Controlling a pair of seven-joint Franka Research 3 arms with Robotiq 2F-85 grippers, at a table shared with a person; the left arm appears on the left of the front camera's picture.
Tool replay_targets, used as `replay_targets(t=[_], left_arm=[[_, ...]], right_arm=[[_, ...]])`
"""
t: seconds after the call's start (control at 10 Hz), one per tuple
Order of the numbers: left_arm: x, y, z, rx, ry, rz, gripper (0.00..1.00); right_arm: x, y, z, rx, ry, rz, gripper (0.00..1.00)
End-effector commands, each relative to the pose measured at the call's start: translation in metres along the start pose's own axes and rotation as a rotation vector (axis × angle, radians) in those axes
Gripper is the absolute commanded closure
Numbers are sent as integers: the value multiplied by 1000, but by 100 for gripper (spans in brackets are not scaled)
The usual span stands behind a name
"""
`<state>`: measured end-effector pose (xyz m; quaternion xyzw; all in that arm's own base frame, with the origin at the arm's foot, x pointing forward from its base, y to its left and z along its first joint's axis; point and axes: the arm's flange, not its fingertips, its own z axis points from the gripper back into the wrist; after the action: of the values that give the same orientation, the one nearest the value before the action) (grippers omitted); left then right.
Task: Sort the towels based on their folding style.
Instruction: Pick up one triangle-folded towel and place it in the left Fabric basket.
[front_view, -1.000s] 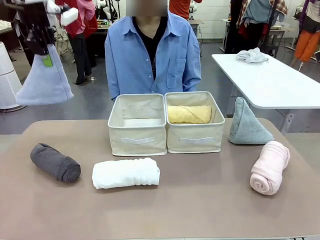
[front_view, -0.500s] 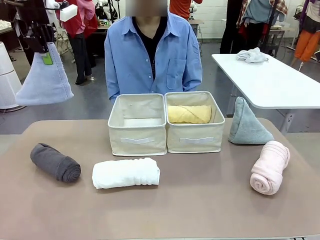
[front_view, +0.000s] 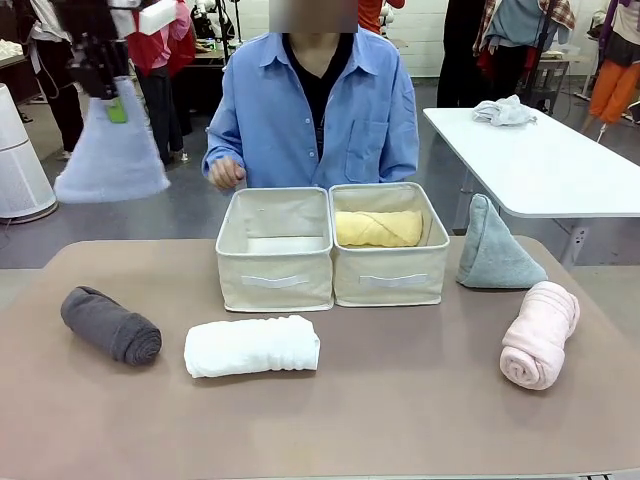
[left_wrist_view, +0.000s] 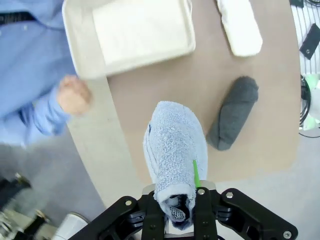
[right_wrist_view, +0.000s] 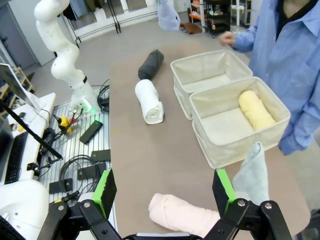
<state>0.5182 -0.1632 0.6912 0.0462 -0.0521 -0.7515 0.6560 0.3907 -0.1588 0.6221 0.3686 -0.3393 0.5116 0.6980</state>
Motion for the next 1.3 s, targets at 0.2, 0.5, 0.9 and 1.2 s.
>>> replay_targets(t=[0.2, 0.5, 0.9, 1.2], left_arm=[[-28, -35, 14, -124, 144, 47, 83], [-155, -172, 50, -134, 188, 279, 83], [-184, -189, 28, -171, 133, 354, 83], [-185, -193, 23, -172, 113, 359, 83]], right_arm=[[0, 0, 0, 2, -3, -2, 0], [0, 0, 0, 2, -3, -2, 0], [0, 0, 0, 2, -3, -2, 0], [0, 0, 0, 2, -3, -2, 0]])
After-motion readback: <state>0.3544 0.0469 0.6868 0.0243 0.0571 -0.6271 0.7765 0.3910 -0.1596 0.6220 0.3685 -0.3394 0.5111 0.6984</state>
